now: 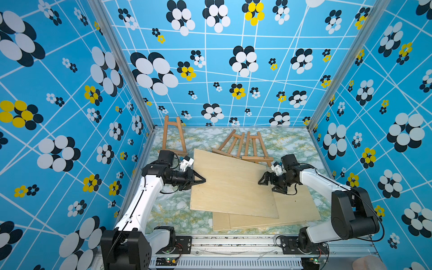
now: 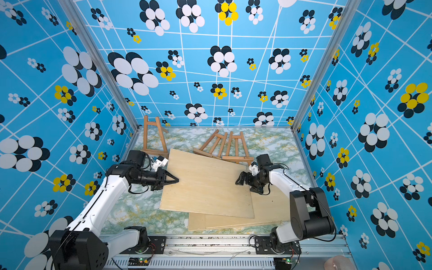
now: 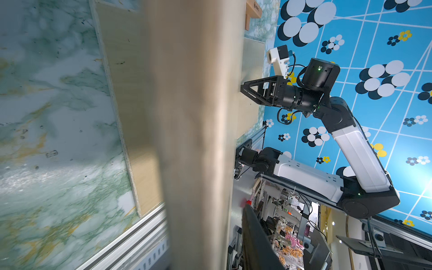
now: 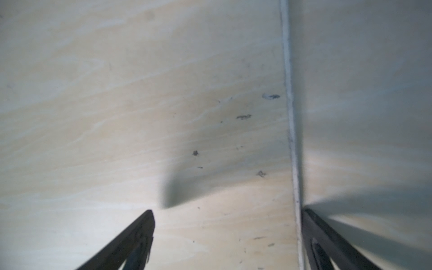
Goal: Assemble the easel
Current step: Pick up the drawing board.
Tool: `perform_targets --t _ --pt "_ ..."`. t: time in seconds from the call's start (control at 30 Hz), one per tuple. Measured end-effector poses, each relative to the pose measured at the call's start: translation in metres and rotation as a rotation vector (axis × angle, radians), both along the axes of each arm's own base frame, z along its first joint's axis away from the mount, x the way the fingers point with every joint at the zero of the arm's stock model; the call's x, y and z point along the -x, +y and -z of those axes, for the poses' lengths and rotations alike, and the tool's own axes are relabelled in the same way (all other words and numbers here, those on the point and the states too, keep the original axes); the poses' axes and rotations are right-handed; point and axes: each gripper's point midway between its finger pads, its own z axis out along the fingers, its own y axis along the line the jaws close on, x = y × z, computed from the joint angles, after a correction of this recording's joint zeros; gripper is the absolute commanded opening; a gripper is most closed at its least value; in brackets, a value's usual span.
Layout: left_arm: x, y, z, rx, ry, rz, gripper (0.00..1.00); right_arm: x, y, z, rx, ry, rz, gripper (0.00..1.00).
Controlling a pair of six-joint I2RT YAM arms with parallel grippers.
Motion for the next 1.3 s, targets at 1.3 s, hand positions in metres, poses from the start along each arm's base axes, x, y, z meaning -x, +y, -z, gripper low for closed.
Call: perform_targets --t 1.3 --pt "-0.01 -0.006 0.018 0.134 -0.017 -0.009 0.0 -0.01 -0.012 -0.011 0.073 -0.069 0.03 0.99"
